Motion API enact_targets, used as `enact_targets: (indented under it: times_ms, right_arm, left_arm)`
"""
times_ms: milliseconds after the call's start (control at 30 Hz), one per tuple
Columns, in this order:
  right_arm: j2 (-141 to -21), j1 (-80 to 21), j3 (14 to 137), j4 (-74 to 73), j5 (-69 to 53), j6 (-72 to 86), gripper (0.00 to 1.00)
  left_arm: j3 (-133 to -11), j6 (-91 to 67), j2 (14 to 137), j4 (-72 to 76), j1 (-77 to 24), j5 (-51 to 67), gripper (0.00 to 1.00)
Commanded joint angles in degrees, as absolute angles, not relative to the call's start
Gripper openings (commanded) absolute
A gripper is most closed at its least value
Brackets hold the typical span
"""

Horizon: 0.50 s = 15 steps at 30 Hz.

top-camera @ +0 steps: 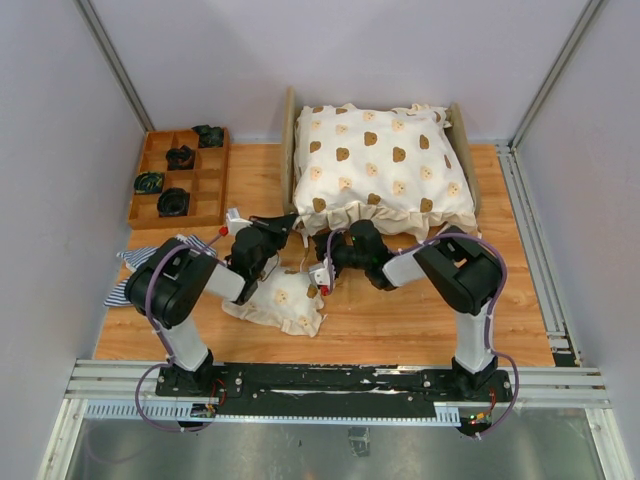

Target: Set up the pet bed

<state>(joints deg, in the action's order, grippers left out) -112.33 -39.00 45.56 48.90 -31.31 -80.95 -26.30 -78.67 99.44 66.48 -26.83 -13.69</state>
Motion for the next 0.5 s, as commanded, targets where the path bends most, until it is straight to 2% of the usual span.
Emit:
enact_targets:
  times_ms: [0,167,467]
  right_arm:
    - [-113.2,-40.4,49.1,39.5,-31.2,-90.9,0.39]
    - [-117.1,-40.9,51.1,38.8,-32.1,-96.2,0.37]
    - [-119.8,-41.3,53.2,38.1,-32.4,-107.4,0.38]
  left_arm:
    - [-25.5,-77.2,97.9,64.8,-26.9,-14.4,0.00]
    - [-25.8,-75.2,93.4,57.2,-26.9,-14.7,0.00]
    - [-25.8,-73.7,90.2,54.1,-26.0,-13.2,0.00]
